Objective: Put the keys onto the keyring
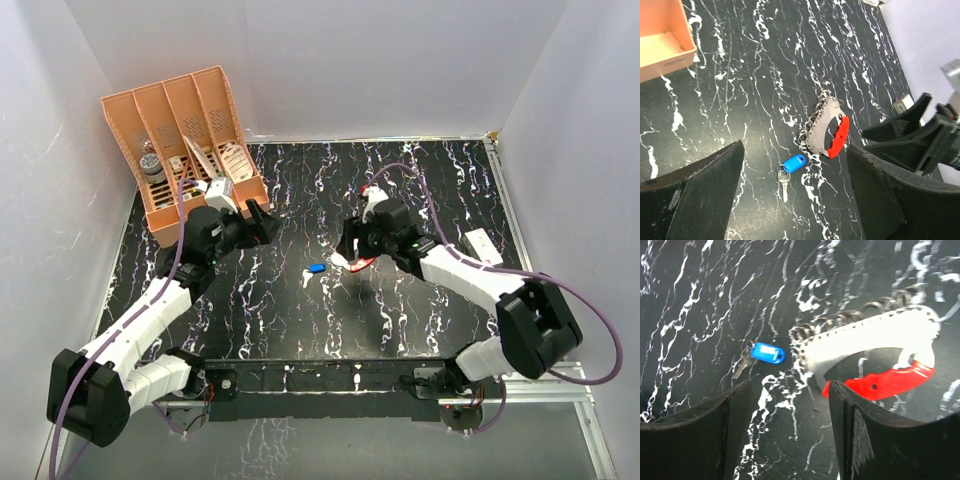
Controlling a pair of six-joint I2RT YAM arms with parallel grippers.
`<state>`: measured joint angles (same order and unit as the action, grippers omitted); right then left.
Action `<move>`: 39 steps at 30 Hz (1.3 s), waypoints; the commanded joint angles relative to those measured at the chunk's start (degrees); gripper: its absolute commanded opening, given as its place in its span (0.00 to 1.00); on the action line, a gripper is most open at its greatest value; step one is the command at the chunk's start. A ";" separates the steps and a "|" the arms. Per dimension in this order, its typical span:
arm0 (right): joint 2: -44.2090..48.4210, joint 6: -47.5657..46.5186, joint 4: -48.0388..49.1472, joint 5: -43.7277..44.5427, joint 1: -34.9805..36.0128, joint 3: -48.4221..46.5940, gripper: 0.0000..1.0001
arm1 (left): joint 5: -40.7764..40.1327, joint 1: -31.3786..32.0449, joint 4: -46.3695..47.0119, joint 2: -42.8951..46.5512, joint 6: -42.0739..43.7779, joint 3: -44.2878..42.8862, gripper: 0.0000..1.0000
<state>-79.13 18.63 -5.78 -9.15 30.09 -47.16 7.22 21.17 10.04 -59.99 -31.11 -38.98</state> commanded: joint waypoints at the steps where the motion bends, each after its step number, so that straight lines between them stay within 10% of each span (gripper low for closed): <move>1: -3.92 0.78 4.06 2.96 5.57 -4.00 0.60 | -3.18 2.40 -0.82 0.05 -0.60 0.89 0.80; 12: -18.49 -3.33 3.07 10.50 14.44 -14.54 0.58 | -8.63 2.57 -5.86 2.30 0.26 -1.10 0.89; 20: -26.07 -6.76 2.57 10.45 14.91 -18.43 0.36 | -9.32 2.56 -6.18 2.81 0.27 -0.38 0.90; 39: -28.99 -7.68 2.56 7.20 15.09 -19.61 0.34 | -10.28 2.56 -6.17 2.98 0.02 0.33 0.91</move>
<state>-107.35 12.08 -5.82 -1.43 44.91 -63.79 -2.46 23.51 4.14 -58.30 -31.31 -38.48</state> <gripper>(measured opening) 0.355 0.908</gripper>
